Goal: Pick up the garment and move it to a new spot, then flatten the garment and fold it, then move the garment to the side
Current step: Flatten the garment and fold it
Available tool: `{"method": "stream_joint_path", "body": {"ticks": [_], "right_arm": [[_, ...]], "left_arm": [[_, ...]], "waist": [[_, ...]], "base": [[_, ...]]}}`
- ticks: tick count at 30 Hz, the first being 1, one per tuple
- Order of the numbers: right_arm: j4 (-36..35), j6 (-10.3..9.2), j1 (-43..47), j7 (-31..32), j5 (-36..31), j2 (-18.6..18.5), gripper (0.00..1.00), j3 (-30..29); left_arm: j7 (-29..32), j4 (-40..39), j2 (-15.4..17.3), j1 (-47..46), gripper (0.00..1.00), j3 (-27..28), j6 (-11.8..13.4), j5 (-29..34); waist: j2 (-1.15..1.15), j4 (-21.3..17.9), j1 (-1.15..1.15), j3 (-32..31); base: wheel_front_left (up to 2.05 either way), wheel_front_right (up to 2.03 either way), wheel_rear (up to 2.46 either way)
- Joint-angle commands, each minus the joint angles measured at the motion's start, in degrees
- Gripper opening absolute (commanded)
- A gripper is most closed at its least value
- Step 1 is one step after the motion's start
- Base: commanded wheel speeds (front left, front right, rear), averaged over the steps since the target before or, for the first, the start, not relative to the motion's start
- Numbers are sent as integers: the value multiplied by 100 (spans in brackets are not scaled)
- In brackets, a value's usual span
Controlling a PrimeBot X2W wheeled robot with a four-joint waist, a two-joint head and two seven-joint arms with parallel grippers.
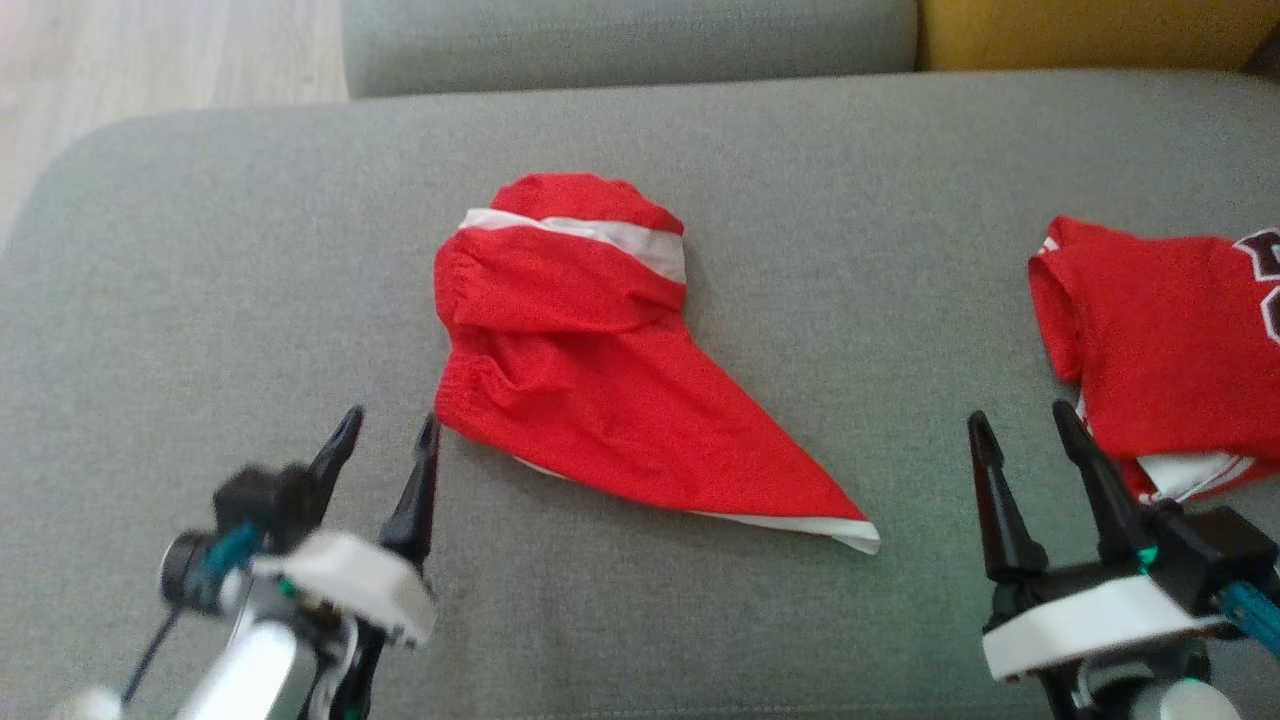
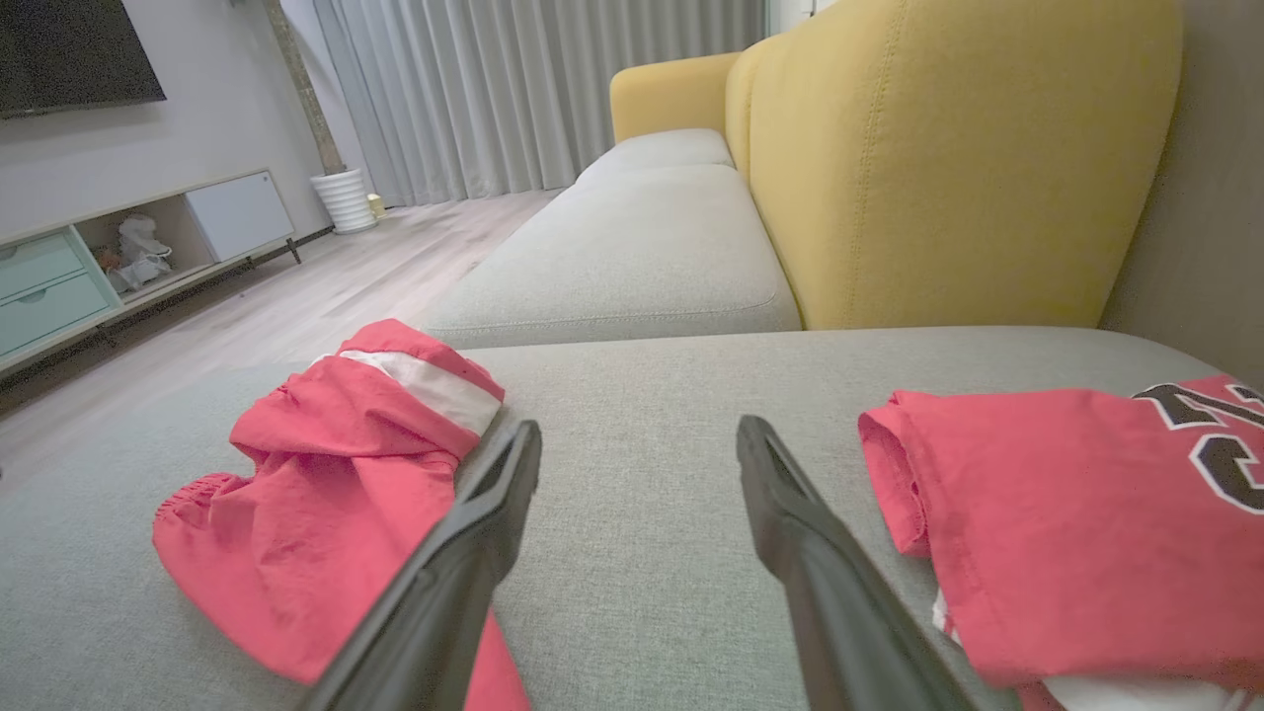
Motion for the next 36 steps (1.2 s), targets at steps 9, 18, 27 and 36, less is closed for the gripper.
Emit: {"method": "stream_joint_path", "body": {"ticks": [9,18,27,36], "right_arm": [[-223,39,-650,28,-29,-38,100,338],[-94,39,-756,-86,71,-38,100,343],[-7,39,-678,-147,169,-38,100,207],[38,39,-637,-137,231,-38,100,152]], "left_arm": [[879,1492,-221,-1699,100,33,-1052,-783],[1094,2220,-213,-2084,26,55,-1347,-1033],[845,1129,-35,-1432,0,-30,-1218,-951],[1088,-585,172,-309,0,-31,-694,-1044]], "waist": [[0,-208,0,721],[0,-342,0,858],[0,-250,0,804],[0,-38,0,750]], "base": [[0,0,0],[0,0,0],[0,0,0],[0,0,0]]}}
